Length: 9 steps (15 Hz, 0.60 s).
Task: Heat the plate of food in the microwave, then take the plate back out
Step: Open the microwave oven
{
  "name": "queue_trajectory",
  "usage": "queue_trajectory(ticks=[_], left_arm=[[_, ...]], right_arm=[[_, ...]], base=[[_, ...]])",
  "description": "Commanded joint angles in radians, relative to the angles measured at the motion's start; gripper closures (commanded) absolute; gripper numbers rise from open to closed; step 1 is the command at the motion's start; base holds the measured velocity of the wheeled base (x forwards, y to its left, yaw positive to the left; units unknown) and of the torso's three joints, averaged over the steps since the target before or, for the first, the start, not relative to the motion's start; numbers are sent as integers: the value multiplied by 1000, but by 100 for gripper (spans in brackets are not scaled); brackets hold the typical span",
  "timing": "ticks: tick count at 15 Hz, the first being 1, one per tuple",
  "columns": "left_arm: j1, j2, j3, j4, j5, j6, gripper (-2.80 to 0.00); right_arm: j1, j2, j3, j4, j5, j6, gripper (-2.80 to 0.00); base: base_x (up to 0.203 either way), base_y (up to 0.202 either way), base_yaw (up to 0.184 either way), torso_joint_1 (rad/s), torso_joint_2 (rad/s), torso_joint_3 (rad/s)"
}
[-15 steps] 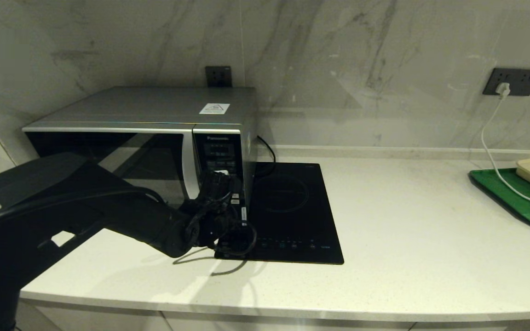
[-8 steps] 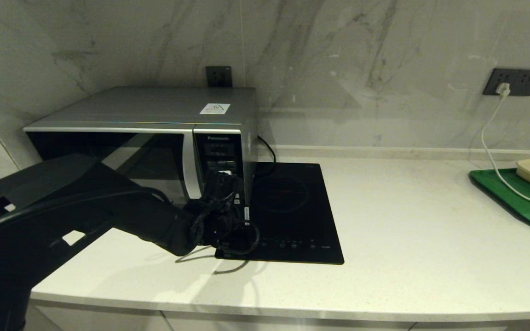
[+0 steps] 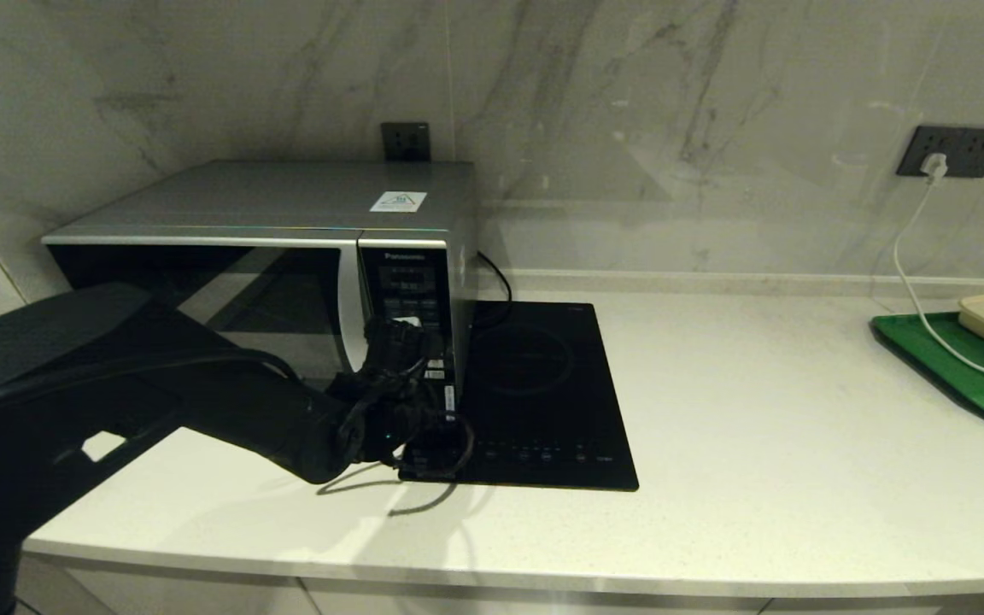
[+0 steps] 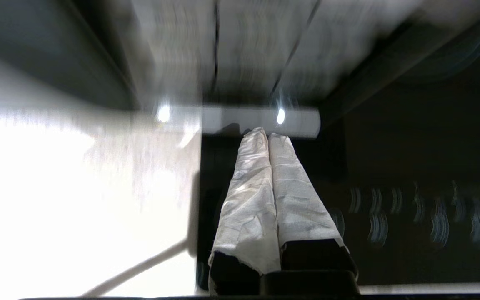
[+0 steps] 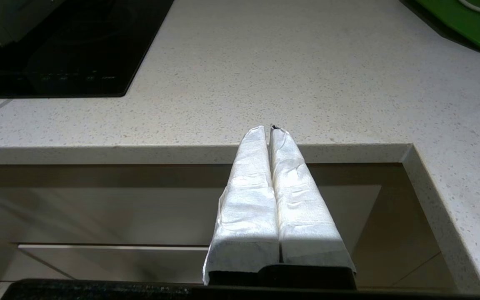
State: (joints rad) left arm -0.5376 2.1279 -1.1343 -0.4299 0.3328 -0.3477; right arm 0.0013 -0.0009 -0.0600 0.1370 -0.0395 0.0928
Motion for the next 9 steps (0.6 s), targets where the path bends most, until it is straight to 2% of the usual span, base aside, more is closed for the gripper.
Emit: queue_trajectory(ticks=[1,6,9], left_arm=[[-31,-150,137,21,0,-3,0],[-96,-486,410,144,-4,-26,0],[-98,-724,512,270,-17,-33,0]], right_arm=[[0,1,0,1,0,1,0],[0,1,0,1,0,1,0],[0,1,0,1,0,1,0]], base=[[0,0,0,0,0,0],[0,0,0,0,0,0],[0,0,0,0,0,0]])
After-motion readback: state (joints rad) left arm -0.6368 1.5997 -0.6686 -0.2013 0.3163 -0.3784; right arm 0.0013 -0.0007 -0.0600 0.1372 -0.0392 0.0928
